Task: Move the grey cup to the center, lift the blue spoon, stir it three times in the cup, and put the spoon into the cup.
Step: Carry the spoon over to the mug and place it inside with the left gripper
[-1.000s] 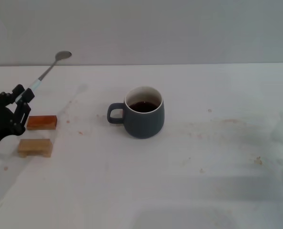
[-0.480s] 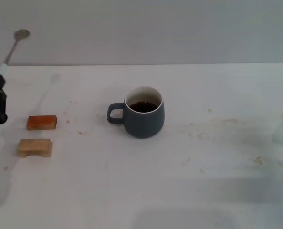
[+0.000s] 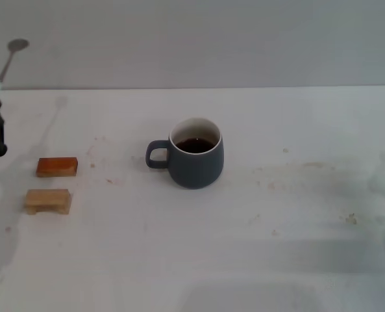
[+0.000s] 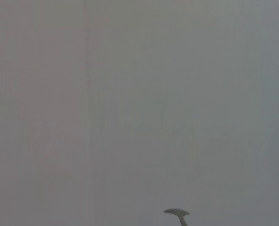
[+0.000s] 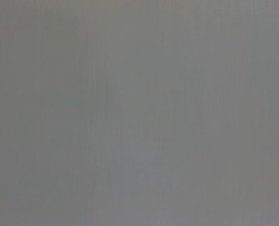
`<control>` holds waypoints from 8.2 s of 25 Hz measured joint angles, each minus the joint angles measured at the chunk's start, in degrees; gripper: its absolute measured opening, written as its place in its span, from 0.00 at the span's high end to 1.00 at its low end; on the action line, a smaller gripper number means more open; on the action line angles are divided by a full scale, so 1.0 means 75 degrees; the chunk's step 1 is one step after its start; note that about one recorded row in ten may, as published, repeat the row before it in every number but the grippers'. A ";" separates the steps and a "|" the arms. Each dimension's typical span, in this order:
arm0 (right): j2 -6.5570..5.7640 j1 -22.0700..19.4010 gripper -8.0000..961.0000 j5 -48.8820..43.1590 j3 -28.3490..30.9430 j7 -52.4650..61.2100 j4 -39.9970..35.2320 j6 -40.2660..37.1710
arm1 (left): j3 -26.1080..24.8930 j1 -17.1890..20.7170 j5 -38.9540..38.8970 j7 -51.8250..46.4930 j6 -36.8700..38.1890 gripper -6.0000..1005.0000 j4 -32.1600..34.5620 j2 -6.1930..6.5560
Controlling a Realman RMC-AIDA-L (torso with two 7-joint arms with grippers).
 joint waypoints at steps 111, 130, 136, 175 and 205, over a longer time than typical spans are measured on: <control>0.0016 -0.0404 0.99 0.0051 0.0067 0.0070 -0.0092 0.0007 | -0.4322 0.0186 -0.1380 0.7219 -1.5958 0.82 -0.9820 -0.1085; 0.0000 -0.0697 0.99 0.0069 0.0200 0.0025 -0.0148 -0.0776 | -0.4104 0.0056 -0.1841 0.7296 -1.6556 0.82 -0.9749 -0.1102; 0.0000 -0.0755 0.99 0.0069 0.0199 0.0025 -0.0148 -0.0815 | -0.4027 -0.0036 -0.1845 0.7298 -1.6704 0.82 -0.9464 -0.1111; 0.0000 -0.0919 0.99 0.0068 0.0129 0.0000 -0.0123 -0.1032 | -0.3598 -0.1687 -0.1844 0.7534 -1.6174 0.82 -0.6920 -0.1135; 0.0012 -0.0939 0.99 -0.0003 0.0093 0.0005 -0.0089 -0.1029 | -0.3616 -0.1652 -0.1848 0.7445 -1.5967 0.82 -0.7048 -0.1142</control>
